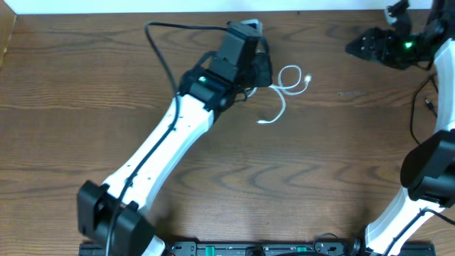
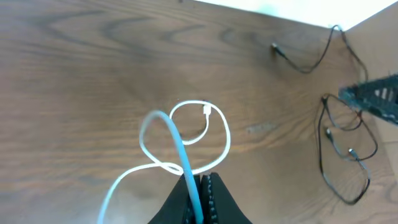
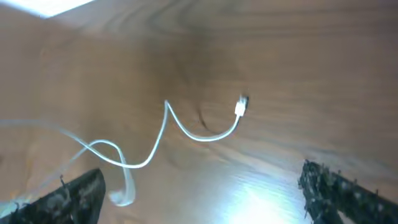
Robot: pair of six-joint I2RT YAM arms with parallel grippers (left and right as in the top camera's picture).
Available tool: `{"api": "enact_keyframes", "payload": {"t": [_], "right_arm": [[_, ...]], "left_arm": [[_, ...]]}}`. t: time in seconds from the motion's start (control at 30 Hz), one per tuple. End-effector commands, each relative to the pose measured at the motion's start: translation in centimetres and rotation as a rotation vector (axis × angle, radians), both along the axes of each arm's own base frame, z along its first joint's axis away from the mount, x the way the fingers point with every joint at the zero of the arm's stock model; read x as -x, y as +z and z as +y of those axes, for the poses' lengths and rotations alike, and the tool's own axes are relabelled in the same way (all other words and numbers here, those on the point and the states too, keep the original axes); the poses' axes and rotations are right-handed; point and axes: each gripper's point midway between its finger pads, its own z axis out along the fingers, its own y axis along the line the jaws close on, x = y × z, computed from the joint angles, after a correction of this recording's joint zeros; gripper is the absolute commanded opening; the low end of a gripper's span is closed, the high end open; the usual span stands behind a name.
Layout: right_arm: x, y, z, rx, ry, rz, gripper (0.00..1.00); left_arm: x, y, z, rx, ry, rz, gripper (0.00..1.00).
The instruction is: Untangle cables
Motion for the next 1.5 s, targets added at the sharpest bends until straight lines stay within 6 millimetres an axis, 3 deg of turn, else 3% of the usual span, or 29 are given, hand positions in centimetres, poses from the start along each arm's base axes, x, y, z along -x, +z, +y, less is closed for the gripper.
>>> {"api": "enact_keyframes", "payload": {"t": [0.0, 0.2, 0.37, 0.53, 0.7, 0.87, 1.07, 1.2, 1.47], "right_arm": [[1.0, 0.3, 4.1, -0.17, 0.157, -0.082, 0.97], [2.1, -5.1, 6.8, -0.256, 0.098, 0.101, 0.92], [3.8, -9.2, 10.2, -0.312, 0.057, 0.25, 0.86], [4.6, -11.5, 14.6, -0.349, 0.053, 0.306, 0.82], [4.0, -12.9, 18.0, -0.358, -0.039, 0.348, 0.72], [3.9, -12.7, 20.8, -0.383, -0.052, 0.343, 0.44], [3.3, -11.4, 21.8, -0.417, 0.005, 0.267, 0.11], [3.3, -10.2, 22.3, -0.461, 0.062, 0.234, 0.01], [3.9, -8.5, 23.1, -0.503, 0.195, 0.142, 0.01]], "left_arm": [[0.3, -2.0, 1.0, -0.068, -0.003, 0.049, 0.07], [0.6, -2.6, 1.2, -0.082, -0.004, 0.072, 0.07], [0.8, -2.7, 1.3, -0.087, -0.004, 0.08, 0.08], [1.2, -3.2, 1.5, -0.102, -0.004, 0.104, 0.07], [1.5, -3.5, 1.7, -0.116, -0.01, 0.117, 0.07], [1.7, -3.7, 1.9, -0.123, -0.01, 0.129, 0.07], [2.1, -4.0, 2.1, -0.134, -0.011, 0.147, 0.07], [2.1, -3.9, 2.1, -0.136, -0.016, 0.141, 0.07], [2.1, -2.4, 2.5, -0.117, -0.007, 0.111, 0.07]]}}
